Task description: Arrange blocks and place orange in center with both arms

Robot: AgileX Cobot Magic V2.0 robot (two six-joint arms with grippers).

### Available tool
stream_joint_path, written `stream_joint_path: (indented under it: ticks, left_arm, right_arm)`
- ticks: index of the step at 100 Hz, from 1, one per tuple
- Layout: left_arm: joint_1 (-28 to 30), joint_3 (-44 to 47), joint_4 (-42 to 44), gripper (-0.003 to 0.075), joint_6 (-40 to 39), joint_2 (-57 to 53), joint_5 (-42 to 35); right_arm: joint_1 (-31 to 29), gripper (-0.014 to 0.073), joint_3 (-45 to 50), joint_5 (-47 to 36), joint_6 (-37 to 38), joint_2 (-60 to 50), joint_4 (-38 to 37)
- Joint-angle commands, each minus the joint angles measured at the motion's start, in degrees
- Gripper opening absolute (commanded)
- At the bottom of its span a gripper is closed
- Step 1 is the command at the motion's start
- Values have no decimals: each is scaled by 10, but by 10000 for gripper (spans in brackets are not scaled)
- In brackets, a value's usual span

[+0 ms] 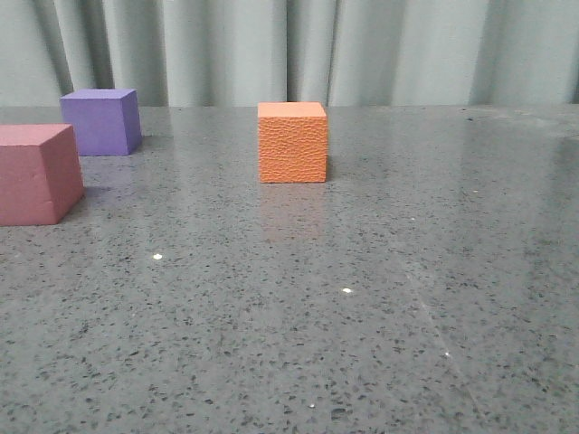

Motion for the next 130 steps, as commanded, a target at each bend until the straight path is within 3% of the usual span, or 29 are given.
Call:
stream_joint_path:
  ticks: [1,14,41,79,130]
  left_arm:
    - [1,32,-4,-19,-1,-19,-46]
    - [1,32,-4,-19,-1,-19,-46]
    - [1,32,-4,-19,-1,-19,-46]
    - [1,32,-4,-19,-1,-19,-46]
    - [1,32,-4,-19,-1,-19,-46]
  right_arm:
    - [-10,-67,26,-61,-27,-37,24]
    - [-31,-67,92,-77,-57,-102,99]
    - [-95,-67,185,-160,-193,-217,234]
    - [-104,-67,267,-260,-195,-237,235]
    - [-104,-67,266,-257,-195,-237,235]
